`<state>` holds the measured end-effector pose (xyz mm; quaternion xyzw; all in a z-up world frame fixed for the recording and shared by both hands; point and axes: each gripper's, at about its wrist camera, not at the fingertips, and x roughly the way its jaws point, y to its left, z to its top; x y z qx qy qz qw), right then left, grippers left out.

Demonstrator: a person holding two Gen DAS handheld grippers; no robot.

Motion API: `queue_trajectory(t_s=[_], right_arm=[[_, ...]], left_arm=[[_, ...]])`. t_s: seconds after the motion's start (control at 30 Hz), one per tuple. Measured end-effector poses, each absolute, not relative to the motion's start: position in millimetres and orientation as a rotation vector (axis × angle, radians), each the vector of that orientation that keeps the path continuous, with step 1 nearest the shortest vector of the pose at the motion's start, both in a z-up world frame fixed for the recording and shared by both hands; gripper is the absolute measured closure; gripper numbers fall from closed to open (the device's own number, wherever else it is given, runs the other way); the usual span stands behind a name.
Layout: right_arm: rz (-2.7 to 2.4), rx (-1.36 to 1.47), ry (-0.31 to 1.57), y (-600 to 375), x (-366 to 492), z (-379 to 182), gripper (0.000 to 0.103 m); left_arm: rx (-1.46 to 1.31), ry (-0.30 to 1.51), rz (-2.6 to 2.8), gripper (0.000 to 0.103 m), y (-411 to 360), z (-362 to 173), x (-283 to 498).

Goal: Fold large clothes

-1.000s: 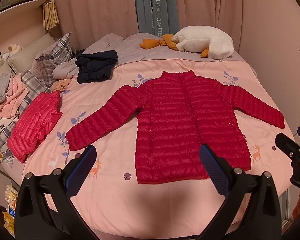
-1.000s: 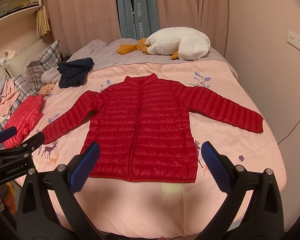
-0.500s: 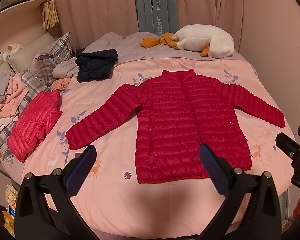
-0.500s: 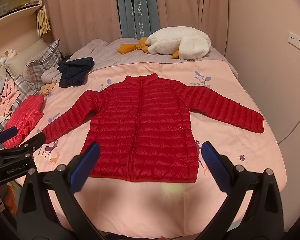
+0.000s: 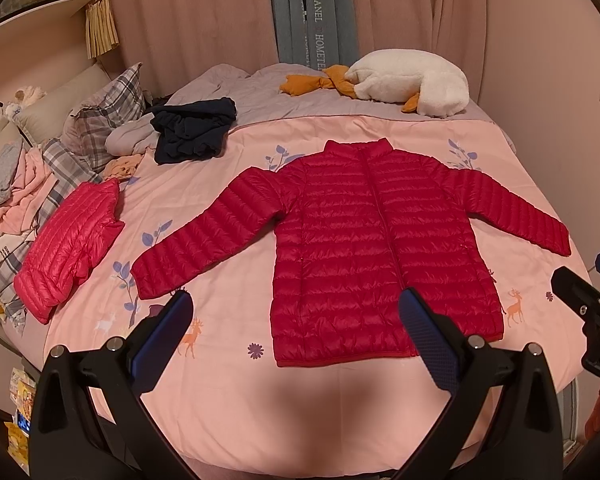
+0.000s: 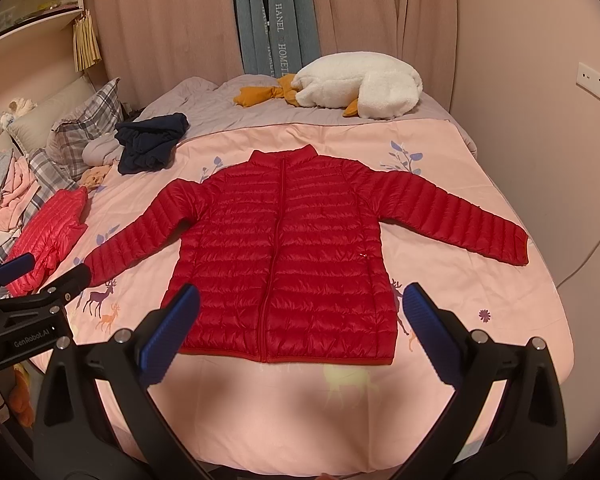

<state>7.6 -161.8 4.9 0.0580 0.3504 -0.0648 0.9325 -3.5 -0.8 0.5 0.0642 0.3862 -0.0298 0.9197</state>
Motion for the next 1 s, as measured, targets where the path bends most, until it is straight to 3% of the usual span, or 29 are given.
queue_trajectory(t_s=[0.23,0.4,0.7,0.8,1.0], right_arm=[[-0.122,0.125,0.717,-162.3,8.6,3.1,0.002],[0.001,0.265,0.702,-188.3,18.4,-17.4,0.002],[-0.062,0.838,0.691,-334.1,41.8,-122.2,0.002],[-0.063,0.91,0.668,-355.4,41.3,-150.1,0.002],[-0.044,0.889,0.726,-352.5,61.0,-174.1,0.002]], left_arm=[[0.101,0.805,-0.09,0.001,2.4,-2.4,-0.4],[-0.074,0.865,-0.221,0.001,16.8,-24.7,21.9],[-0.378,1.008,-0.328,0.001,37.2,-118.6,86.6],[-0.533,1.047,-0.383,0.001,56.2,-152.2,109.2],[-0.997,0.864,-0.191,0.001,158.4,-218.4,138.8]])
